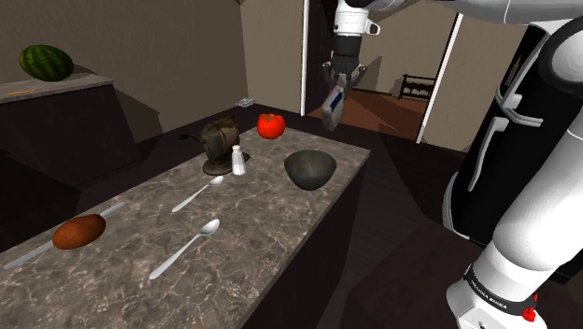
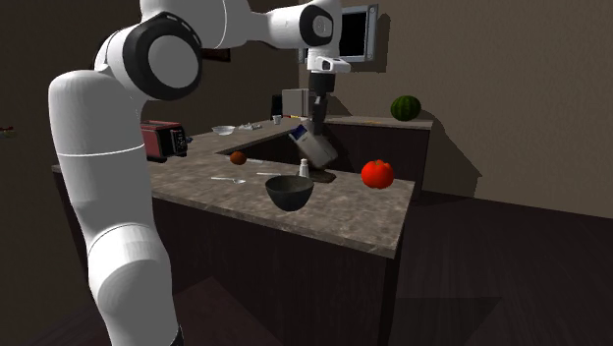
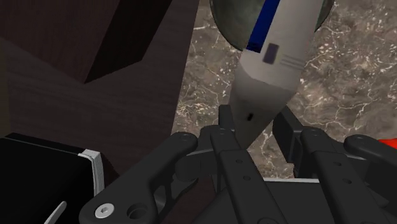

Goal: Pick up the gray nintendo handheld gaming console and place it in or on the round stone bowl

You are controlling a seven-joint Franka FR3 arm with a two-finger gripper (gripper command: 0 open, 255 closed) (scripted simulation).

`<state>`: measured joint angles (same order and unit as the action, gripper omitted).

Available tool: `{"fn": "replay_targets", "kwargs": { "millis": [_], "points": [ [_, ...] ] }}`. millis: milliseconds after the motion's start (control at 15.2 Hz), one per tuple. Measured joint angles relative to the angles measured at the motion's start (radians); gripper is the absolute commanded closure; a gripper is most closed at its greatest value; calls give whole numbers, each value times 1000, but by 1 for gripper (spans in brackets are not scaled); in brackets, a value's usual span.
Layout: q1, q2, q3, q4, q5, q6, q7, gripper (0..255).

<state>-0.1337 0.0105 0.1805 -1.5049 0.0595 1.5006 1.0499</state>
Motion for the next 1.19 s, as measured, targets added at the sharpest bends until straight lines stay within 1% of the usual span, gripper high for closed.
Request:
{"fn": "replay_targets", "kwargs": {
  "millis": [198,330,396,1188],
  "points": [
    [37,10,36,22,-2,-8,73,255],
    [68,30,66,67,-7,-30,134,255],
    [74,33,71,68,-8,-27,146,255],
    [77,-17,74,-149,5,141,144,255]
  ]
}}
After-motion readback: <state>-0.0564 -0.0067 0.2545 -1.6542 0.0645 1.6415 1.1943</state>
